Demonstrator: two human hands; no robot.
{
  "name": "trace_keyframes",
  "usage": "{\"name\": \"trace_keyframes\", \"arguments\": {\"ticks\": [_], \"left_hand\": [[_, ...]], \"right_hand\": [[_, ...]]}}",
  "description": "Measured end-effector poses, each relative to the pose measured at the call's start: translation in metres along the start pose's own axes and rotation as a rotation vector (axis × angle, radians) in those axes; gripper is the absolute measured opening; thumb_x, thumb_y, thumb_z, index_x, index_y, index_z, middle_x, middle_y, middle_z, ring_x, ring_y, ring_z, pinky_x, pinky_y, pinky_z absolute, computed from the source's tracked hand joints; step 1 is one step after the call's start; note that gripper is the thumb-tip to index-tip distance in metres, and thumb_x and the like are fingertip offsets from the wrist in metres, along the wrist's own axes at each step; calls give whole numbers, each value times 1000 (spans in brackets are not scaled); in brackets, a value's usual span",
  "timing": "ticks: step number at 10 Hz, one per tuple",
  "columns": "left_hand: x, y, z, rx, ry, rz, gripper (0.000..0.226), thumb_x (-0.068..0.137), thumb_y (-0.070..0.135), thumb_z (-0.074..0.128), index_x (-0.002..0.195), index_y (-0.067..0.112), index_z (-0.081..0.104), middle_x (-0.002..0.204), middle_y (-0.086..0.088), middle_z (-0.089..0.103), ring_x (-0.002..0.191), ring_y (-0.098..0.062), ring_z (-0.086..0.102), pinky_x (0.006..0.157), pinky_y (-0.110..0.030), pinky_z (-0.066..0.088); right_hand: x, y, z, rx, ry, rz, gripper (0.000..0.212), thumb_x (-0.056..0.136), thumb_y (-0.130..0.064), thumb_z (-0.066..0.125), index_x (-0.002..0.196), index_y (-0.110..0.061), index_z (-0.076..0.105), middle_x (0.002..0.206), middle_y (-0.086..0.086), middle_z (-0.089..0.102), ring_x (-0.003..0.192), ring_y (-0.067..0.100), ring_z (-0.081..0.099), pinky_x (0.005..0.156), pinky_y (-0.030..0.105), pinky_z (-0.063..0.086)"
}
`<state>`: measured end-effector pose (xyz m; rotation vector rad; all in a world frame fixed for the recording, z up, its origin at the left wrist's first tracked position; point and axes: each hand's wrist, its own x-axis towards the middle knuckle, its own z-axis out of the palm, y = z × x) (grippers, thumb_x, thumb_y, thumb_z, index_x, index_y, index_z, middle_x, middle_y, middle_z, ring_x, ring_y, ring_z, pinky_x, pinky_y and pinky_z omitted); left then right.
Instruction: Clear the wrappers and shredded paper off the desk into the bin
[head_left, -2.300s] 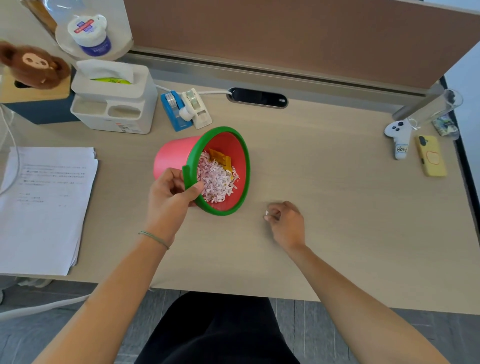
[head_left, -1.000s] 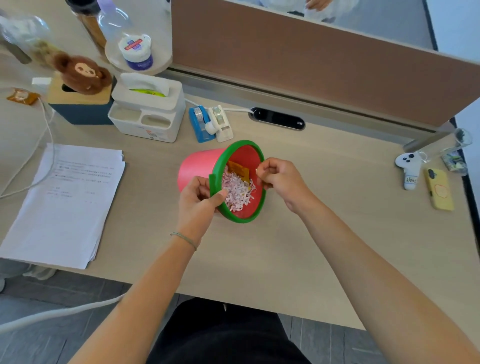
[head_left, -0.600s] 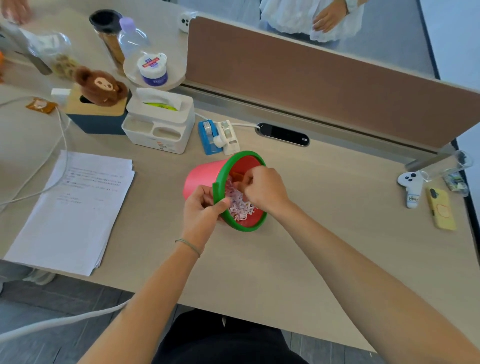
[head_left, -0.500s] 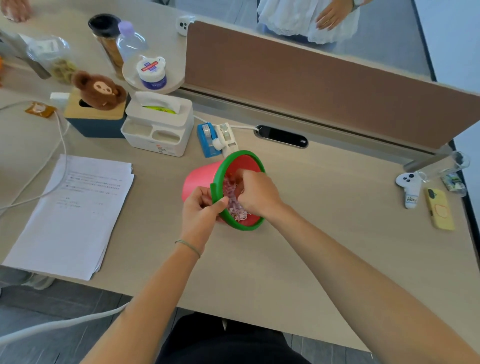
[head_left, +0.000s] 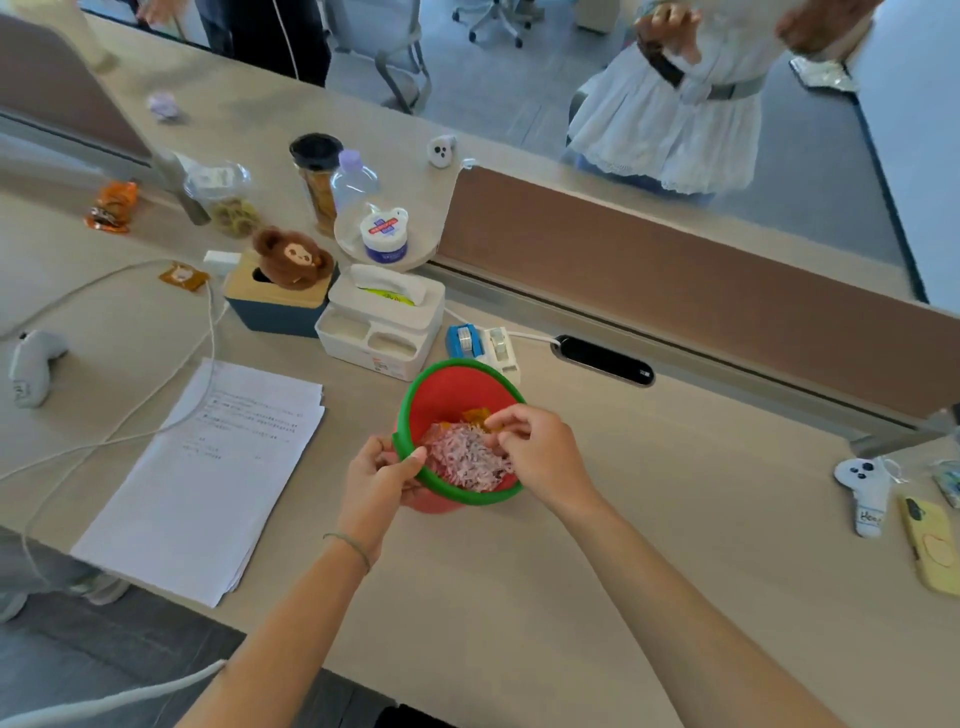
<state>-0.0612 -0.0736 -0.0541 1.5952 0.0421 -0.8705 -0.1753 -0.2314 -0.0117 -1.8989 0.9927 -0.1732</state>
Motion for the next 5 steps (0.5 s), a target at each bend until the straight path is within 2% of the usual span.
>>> {"name": "trace_keyframes", "arguments": {"ticks": [1, 2, 3, 4, 5], "left_hand": [[4, 3, -21, 28, -19, -55, 15, 97, 8, 68, 93, 8, 54, 91, -19, 59, 78, -25, 64, 68, -33, 66], [1, 7, -37, 69, -29, -93, 13, 98, 11, 67, 95, 8, 55, 88, -18, 67, 71, -22, 69, 67, -32, 64], [-7, 9, -46, 122, -27, -155, 14, 100, 15, 65, 103, 3, 57, 86, -15, 69, 68, -20, 69, 72, -37, 64], [-17, 16, -54, 366, 41, -163, 32, 104, 27, 59, 120, 0, 61, 90, -10, 67, 79, -22, 64, 84, -44, 59], [-46, 48, -44, 483, 168, 132, 32, 104, 27, 58, 134, 16, 57, 103, 0, 64, 89, -7, 59, 72, -18, 50]], "right_hand": [[-6, -8, 5, 142, -34, 45, 38, 90, 10, 49, 92, -22, 70, 84, 2, 76, 81, 16, 74, 74, 31, 59], [-15, -13, 14, 238, -75, 68, 40, 88, 14, 48, 95, -20, 69, 85, 5, 77, 82, 22, 75, 75, 33, 60], [-21, -17, 21, 294, -110, 83, 35, 89, 10, 51, 99, -19, 69, 85, 3, 78, 82, 21, 75, 78, 37, 62], [-31, -31, 13, 421, -129, 144, 32, 89, 10, 52, 104, -12, 69, 89, 8, 78, 80, 23, 72, 76, 35, 61], [-49, -55, -10, 587, -126, 137, 38, 88, 15, 47, 107, -9, 69, 93, 13, 78, 82, 24, 70, 76, 33, 60]]}}
